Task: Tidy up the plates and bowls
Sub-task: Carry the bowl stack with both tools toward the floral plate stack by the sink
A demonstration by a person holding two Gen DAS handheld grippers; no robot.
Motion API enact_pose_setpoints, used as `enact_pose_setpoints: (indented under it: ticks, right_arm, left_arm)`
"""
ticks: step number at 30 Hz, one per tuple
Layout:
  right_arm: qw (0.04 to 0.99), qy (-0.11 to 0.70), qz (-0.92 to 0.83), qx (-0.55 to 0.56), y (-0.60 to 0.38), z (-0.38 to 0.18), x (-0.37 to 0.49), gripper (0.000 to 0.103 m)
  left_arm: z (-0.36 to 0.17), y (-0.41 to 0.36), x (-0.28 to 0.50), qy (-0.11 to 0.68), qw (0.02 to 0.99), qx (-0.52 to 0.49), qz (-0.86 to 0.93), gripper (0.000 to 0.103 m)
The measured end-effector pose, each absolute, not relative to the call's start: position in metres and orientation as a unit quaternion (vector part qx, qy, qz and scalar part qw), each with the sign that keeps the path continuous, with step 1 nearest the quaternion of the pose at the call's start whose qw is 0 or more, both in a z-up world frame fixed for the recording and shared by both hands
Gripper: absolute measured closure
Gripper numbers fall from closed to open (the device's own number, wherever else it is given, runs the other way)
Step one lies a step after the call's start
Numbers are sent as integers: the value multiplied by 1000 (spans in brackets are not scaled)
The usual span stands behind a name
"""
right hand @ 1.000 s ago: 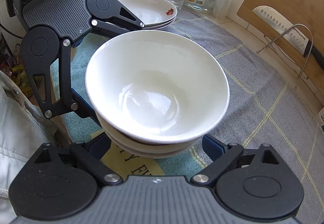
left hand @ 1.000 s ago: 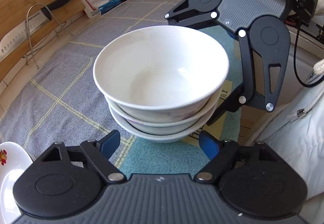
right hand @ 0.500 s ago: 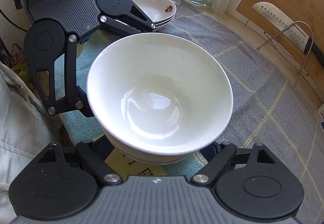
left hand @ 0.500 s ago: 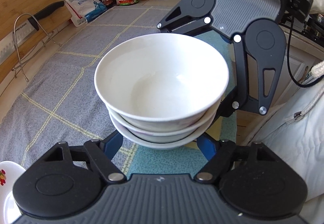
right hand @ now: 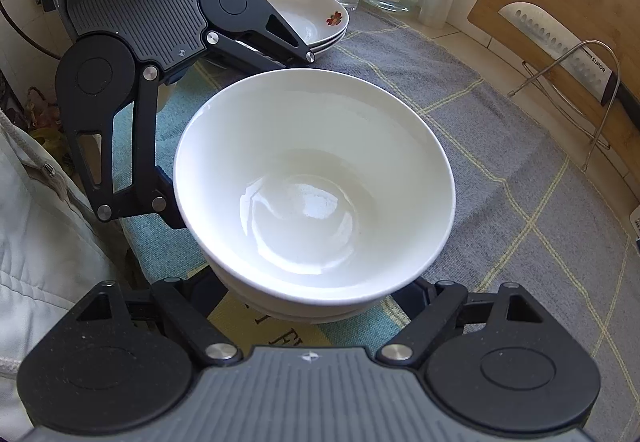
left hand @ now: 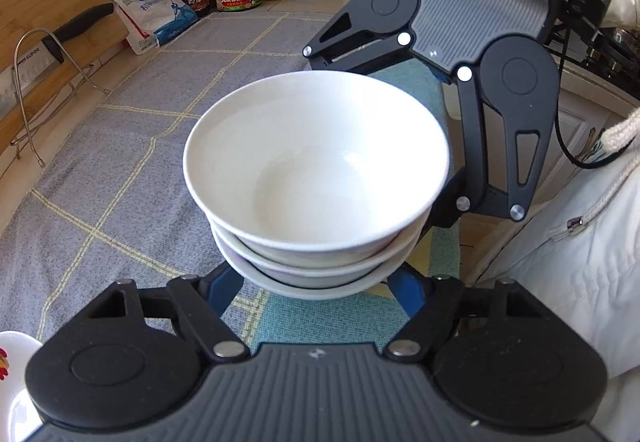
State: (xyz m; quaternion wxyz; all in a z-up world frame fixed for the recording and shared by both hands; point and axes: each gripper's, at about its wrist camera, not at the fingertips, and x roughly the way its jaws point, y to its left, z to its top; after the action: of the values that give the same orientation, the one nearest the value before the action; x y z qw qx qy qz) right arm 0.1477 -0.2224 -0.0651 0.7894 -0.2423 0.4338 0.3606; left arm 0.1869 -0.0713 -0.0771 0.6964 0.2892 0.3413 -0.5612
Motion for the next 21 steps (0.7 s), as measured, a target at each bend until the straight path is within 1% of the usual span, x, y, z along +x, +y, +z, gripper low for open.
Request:
enact_pose_setpoints:
  ticks: [21]
  right_arm:
    - [784,445,363,-237,-220,-63,153,14]
  left_arm:
    - [-77,-72,193,346,689,286,-569,25]
